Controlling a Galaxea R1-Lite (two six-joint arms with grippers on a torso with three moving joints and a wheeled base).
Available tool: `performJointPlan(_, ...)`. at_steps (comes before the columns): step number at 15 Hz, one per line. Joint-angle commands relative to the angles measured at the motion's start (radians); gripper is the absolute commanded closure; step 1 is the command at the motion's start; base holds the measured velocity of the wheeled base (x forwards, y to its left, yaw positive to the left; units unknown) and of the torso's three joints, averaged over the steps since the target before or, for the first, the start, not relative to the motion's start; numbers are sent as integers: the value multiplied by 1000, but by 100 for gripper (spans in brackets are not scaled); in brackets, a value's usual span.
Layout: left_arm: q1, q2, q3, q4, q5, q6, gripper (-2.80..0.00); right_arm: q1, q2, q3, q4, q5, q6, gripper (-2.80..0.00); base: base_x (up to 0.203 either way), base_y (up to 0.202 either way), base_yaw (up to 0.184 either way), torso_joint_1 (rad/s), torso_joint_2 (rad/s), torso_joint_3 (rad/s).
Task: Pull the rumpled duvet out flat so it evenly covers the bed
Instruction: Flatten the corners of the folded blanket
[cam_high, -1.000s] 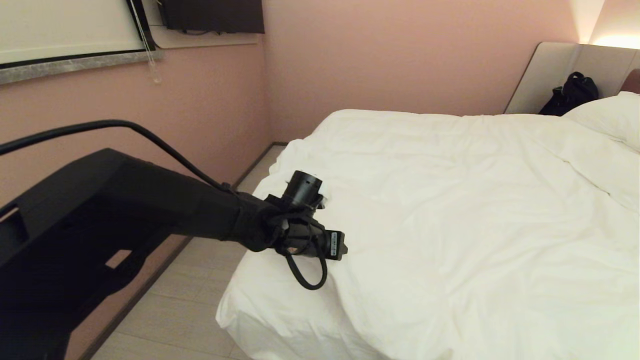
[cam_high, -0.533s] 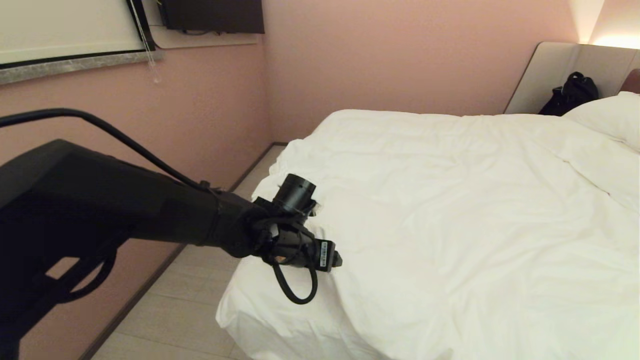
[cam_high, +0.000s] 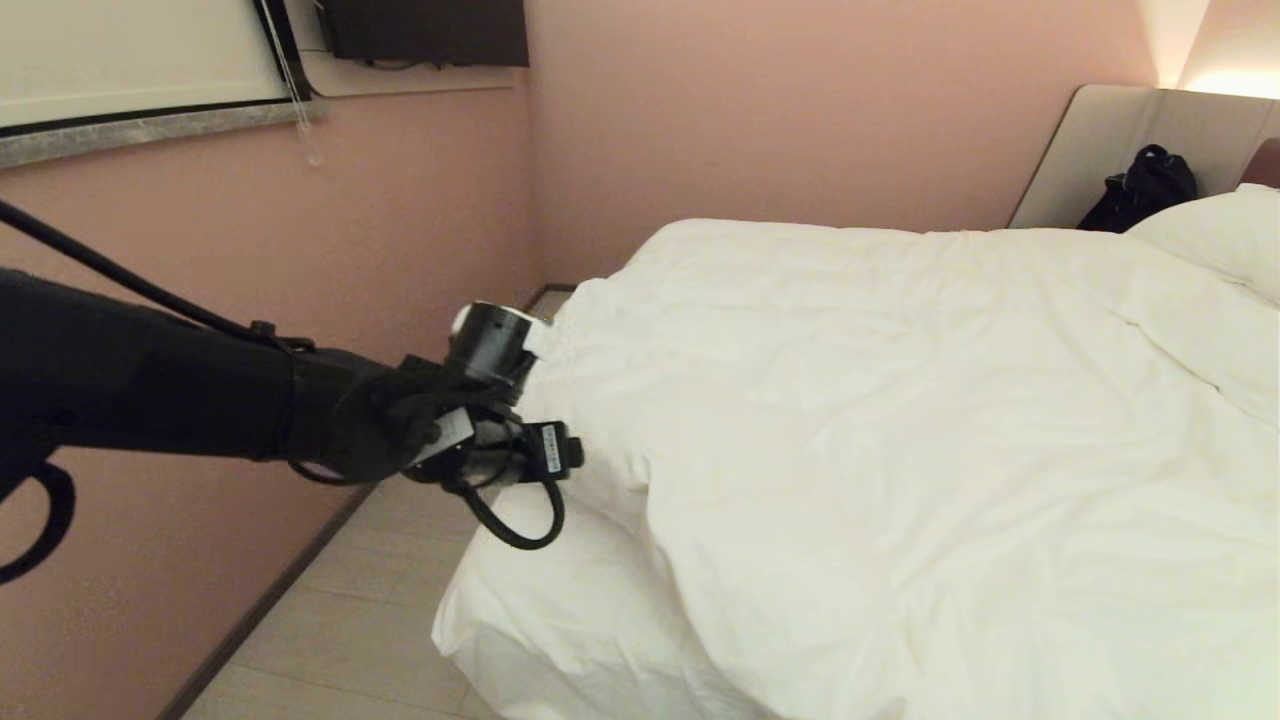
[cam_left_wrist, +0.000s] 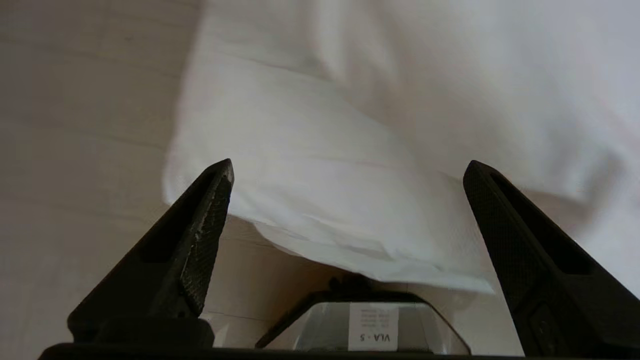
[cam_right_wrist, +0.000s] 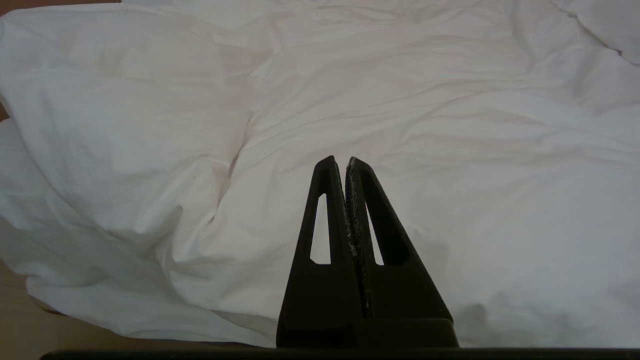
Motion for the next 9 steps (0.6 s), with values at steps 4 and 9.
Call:
performJointPlan(4, 199, -50, 34, -12, -4, -26, 0, 0, 1, 0, 0, 0, 0, 0, 0, 0, 0, 0, 0, 0)
performJointPlan(9, 262, -3, 54, -16, -186, -25, 0, 0, 1, 0, 0, 0, 0, 0, 0, 0, 0, 0, 0, 0)
